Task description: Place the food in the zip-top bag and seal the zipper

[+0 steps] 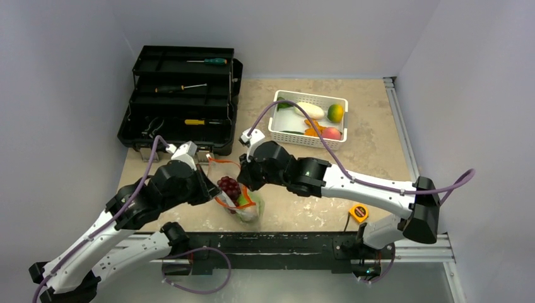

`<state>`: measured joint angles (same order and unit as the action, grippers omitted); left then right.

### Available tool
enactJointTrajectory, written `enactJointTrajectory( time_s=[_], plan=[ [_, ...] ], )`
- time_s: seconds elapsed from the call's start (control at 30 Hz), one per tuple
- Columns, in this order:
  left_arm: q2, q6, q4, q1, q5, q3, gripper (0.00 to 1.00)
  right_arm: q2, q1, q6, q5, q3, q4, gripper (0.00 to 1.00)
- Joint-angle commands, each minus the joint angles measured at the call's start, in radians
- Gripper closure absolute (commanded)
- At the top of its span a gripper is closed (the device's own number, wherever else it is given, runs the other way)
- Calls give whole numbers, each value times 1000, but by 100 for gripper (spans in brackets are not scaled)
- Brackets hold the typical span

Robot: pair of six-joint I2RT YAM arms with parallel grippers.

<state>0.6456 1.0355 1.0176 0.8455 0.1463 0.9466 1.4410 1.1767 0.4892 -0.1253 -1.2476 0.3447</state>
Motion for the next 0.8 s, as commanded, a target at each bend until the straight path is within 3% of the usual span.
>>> enactJointTrajectory(
  time_s=[0.0,0.07,0.23,0.4,0.63,0.77],
  plan=[
    [-10,-7,-5,3,50,45,100,-59,-3,-53,26,-36,-68,100],
    [-3,0,-17,3,37,29,100,-58,-3,-69,24,-54,-54,100],
    [-3,5,-42,3,25,7,100,-59,-3,-141,-2,-151,37,79],
    [-2,0,-39,4,36,11,100,-100,-29,-210,-75,-204,56,68],
    [4,4,-52,3,22,6,100,-131,-201,-236,-129,-209,29,50],
    [1,6,-54,4,16,5,100,-99,-369,-227,-168,-183,9,39]
  ],
)
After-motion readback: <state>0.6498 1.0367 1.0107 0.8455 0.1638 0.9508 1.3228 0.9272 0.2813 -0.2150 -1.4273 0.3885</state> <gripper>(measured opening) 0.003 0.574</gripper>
